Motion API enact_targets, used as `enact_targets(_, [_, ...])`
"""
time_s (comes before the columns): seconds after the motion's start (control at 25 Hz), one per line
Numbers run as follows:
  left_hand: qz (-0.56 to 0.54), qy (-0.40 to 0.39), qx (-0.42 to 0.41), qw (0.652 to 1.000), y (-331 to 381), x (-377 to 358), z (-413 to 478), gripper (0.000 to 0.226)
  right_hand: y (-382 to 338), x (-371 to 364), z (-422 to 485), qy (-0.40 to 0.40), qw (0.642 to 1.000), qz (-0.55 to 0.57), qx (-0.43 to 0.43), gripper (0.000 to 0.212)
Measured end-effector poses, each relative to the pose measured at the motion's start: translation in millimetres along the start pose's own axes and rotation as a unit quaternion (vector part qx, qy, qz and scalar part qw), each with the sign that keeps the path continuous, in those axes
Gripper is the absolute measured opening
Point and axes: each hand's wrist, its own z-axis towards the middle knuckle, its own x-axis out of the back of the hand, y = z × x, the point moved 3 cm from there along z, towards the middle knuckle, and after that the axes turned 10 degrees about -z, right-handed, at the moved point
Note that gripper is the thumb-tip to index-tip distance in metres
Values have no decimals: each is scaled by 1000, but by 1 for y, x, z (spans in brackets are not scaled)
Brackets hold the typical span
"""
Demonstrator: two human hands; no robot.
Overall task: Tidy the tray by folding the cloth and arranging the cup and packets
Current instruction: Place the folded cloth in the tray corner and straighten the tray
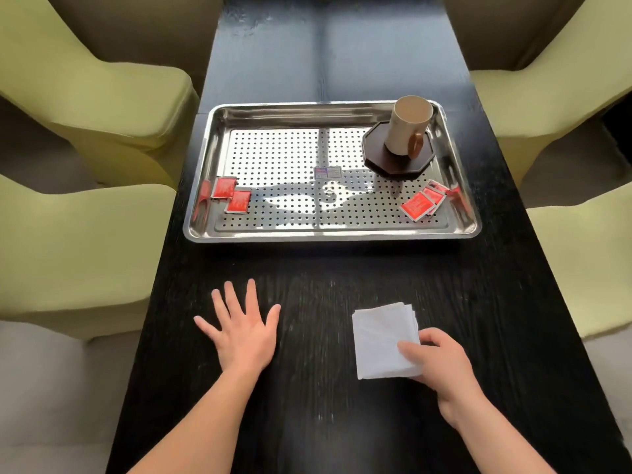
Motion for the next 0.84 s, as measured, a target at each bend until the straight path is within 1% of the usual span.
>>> enact_targets(0.08, [5,27,-14,1000,-1,-4,-2,77,-1,2,-1,-24,999,31,-18,12])
enact_targets(0.16, [7,36,-16,999,-2,-6,0,76,-5,-1,-1,-39,997,53,-29,15])
enact_targets(0.2, [6,37,-15,999,-2,-5,-1,76,-9,-5,-3,-43,997,59,-27,15])
enact_targets(0.28, [3,44,-19,999,-2,-4,-1,76,-23,-13,-7,-51,995,80,3,16])
enact_targets(0.52, [-11,44,-9,999,-2,0,-1,77,-117,-39,-15,-119,975,137,126,24])
enact_targets(0.68, [-34,54,-16,998,-2,1,0,74,-186,-68,11,-149,965,165,136,28])
enact_targets(0.84, [-41,57,-17,997,-3,-1,1,74,-236,-101,39,-155,965,146,150,22])
